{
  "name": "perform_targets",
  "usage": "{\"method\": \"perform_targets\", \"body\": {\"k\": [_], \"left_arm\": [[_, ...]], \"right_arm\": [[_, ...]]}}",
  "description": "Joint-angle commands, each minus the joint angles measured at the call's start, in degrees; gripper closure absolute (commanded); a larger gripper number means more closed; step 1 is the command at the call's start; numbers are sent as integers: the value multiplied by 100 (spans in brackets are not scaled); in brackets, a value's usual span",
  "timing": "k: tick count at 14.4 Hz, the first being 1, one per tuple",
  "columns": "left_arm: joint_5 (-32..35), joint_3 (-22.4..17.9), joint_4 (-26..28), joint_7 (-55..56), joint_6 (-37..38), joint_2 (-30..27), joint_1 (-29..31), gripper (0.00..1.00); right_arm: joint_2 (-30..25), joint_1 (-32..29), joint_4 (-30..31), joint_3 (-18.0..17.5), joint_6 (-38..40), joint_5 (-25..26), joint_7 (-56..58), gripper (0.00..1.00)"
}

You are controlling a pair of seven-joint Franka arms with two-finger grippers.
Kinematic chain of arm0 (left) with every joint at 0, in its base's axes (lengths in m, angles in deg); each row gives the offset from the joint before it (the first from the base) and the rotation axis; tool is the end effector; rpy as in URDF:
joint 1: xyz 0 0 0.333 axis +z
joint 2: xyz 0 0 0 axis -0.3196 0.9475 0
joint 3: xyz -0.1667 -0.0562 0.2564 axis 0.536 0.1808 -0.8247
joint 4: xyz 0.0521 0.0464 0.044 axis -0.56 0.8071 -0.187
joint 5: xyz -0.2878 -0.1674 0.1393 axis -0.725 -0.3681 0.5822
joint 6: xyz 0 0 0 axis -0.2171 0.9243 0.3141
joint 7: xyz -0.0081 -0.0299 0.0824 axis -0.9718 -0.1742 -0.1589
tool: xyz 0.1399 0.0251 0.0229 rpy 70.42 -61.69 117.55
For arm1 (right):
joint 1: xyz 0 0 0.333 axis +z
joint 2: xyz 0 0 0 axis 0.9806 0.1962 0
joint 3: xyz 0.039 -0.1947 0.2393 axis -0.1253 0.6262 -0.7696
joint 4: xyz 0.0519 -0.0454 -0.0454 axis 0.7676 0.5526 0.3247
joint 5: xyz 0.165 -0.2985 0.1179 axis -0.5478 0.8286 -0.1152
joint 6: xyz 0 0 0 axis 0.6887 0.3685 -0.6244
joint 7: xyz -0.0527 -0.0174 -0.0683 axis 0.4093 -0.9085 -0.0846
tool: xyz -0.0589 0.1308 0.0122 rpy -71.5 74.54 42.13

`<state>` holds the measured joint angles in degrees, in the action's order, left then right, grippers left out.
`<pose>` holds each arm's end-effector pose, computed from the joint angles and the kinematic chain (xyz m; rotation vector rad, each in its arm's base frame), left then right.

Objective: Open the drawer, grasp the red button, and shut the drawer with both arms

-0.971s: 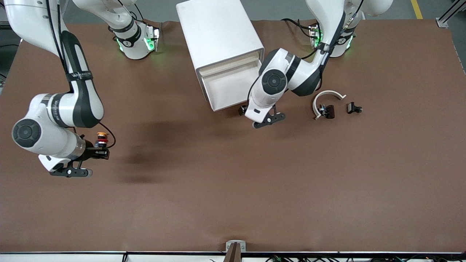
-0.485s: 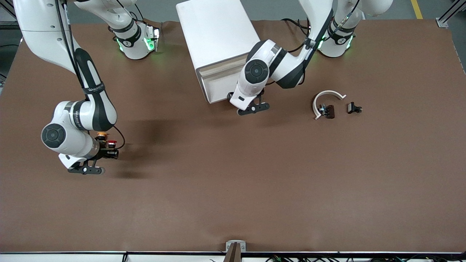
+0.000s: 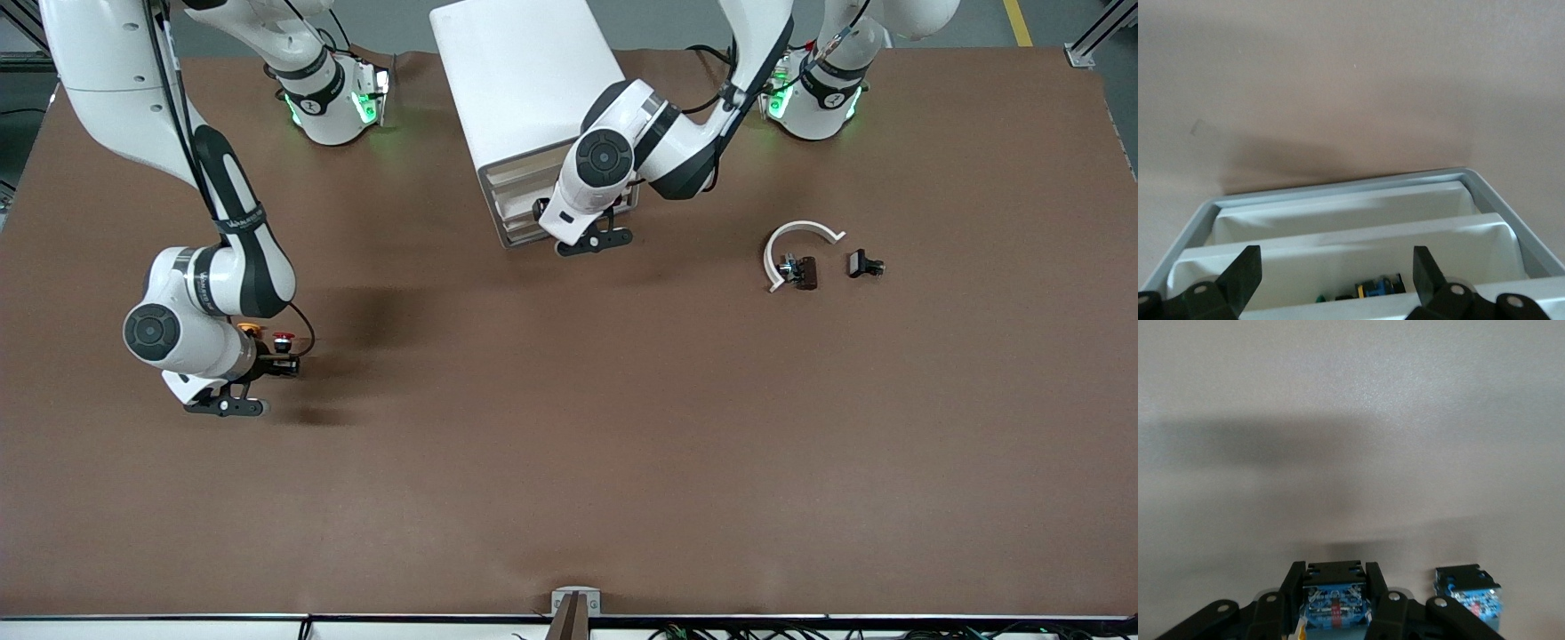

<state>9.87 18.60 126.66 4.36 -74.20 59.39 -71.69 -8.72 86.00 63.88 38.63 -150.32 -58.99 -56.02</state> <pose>0.3364 -0.4913 0.2622 2.9624 0.3406 -0.5744 0.5823 -0.0066 0.1793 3.0719 -0.0830 -0.1695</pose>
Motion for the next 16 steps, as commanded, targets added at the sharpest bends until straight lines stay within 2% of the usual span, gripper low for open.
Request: {"method": "perform_targets", "body": {"k": [1, 3, 4, 5, 6, 10, 13, 16], "left_arm": [[-180, 149, 52, 36, -86, 37, -21, 0], [-241, 158, 43, 45, -86, 37, -30, 0], [-372, 158, 34, 45, -86, 46, -30, 0], [-452, 158, 34, 45, -86, 37, -38, 0], [-453, 158, 34, 45, -86, 37, -39, 0], [-444, 62, -159, 71, -51, -15, 206, 0], [-365, 17, -440, 37, -51, 46, 1004, 0], [415, 35, -625, 37, -42, 73, 1813, 0]], "right_arm": [[76, -90, 107, -77, -254, 106, 40, 60], [85, -73, 125, -77, -254, 106, 40, 58], [77, -73, 125, -77, -237, 106, 32, 51], [77, -73, 108, -77, -219, 97, 23, 19], [68, -73, 73, -77, -193, 97, 23, 0], [-291, -37, -50, -95, 254, 97, -65, 0], [-792, -2, -112, -121, 720, 88, -56, 0], [-1319, -2, -130, -130, 1106, 88, 5, 0]]}}
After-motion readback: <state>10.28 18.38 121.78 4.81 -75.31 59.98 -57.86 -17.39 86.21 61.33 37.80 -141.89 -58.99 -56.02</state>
